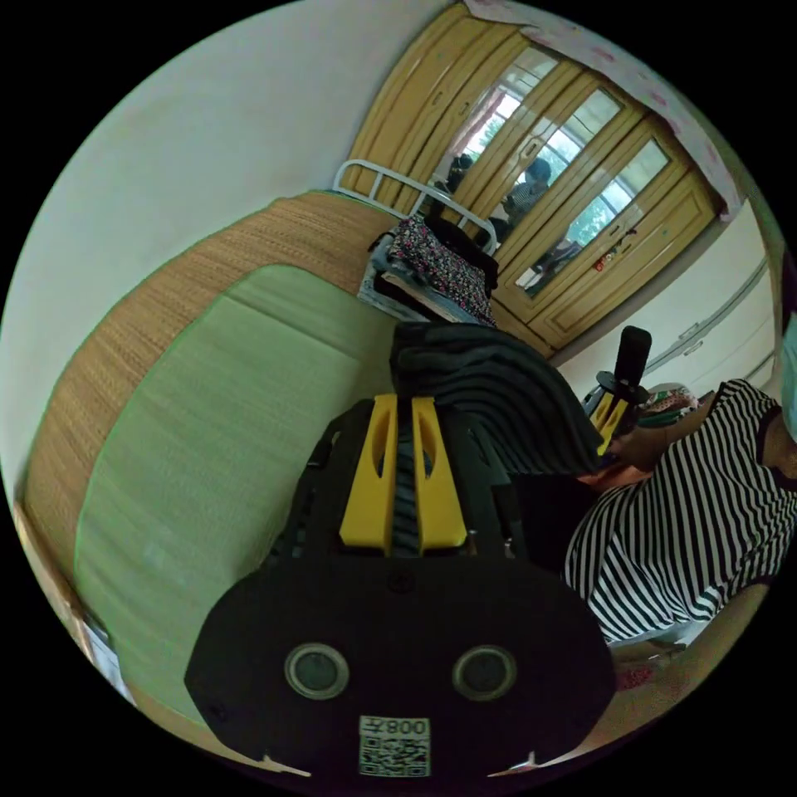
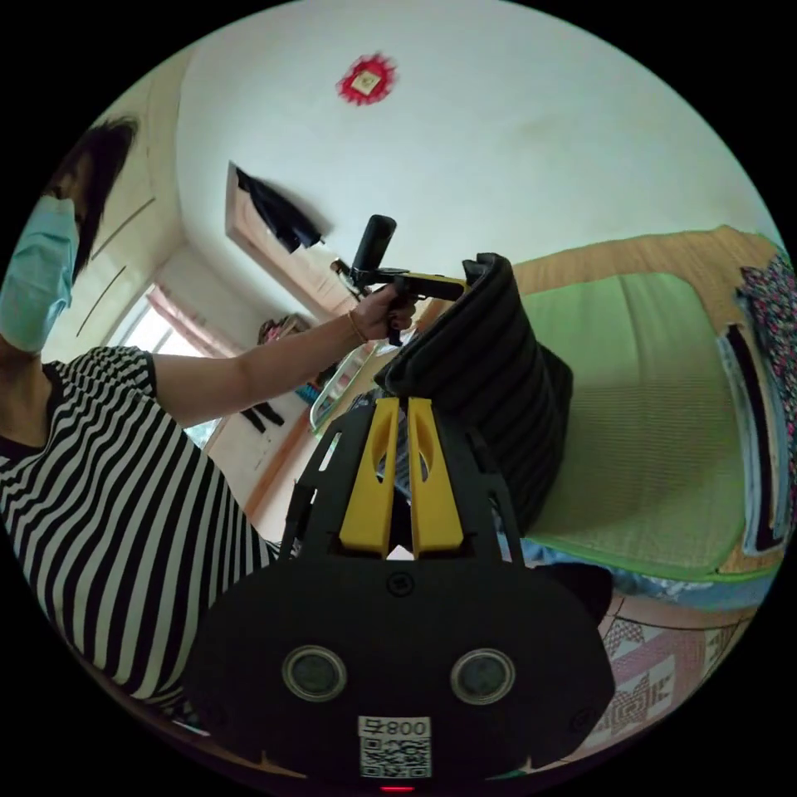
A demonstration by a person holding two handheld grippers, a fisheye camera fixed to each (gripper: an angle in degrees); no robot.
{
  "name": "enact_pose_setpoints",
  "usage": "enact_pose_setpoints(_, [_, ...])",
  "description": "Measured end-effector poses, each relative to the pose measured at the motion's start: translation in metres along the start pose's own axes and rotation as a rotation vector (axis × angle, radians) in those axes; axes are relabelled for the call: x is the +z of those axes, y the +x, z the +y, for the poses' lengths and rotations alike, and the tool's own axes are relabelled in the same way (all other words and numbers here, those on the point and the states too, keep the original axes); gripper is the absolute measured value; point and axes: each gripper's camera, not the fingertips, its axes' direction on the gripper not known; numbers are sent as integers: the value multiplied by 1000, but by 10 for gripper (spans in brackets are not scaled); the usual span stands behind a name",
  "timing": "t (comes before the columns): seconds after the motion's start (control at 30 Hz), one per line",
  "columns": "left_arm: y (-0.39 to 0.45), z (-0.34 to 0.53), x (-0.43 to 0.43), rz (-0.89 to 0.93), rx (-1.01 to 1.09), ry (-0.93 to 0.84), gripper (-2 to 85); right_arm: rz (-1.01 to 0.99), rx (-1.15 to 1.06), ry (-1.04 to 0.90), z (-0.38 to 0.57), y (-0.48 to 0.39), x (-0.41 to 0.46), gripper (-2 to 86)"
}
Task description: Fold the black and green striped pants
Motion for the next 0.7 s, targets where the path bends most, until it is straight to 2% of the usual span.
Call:
enact_pose_setpoints(0.3, [-84, 164, -109, 64, -299, 140, 14, -146, -55, -338, -45, -46, 140, 16])
enact_pose_setpoints(0.43, [-121, 244, -131, 48, -563, 111, 12, -159, -12, -491, -56, -44, 204, 16])
enact_pose_setpoints(0.57, [-137, 319, -170, 73, -781, 200, 22, -172, 68, -566, -71, -35, 246, 16])
enact_pose_setpoints(0.63, [-130, 341, -185, 127, -781, 234, 34, -183, 97, -560, -85, -36, 257, 15])
enact_pose_setpoints(0.7, [-120, 358, -190, 187, -780, 189, 57, -172, 89, -559, -96, -41, 262, 14])
